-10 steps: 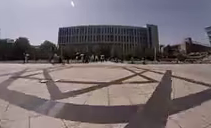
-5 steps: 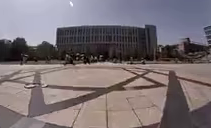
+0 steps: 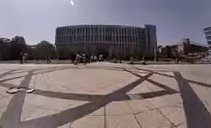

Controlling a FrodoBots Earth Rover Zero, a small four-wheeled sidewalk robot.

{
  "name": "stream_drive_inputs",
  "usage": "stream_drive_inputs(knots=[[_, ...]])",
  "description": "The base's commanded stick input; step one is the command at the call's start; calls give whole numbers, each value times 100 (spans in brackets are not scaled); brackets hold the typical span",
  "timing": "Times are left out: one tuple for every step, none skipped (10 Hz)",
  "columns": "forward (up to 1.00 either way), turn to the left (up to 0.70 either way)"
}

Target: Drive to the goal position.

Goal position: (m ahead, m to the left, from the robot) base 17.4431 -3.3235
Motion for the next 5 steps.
stream_drive_inputs(knots=[[100, 15], [100, 0], [100, 0], [100, 0], [100, 0]])
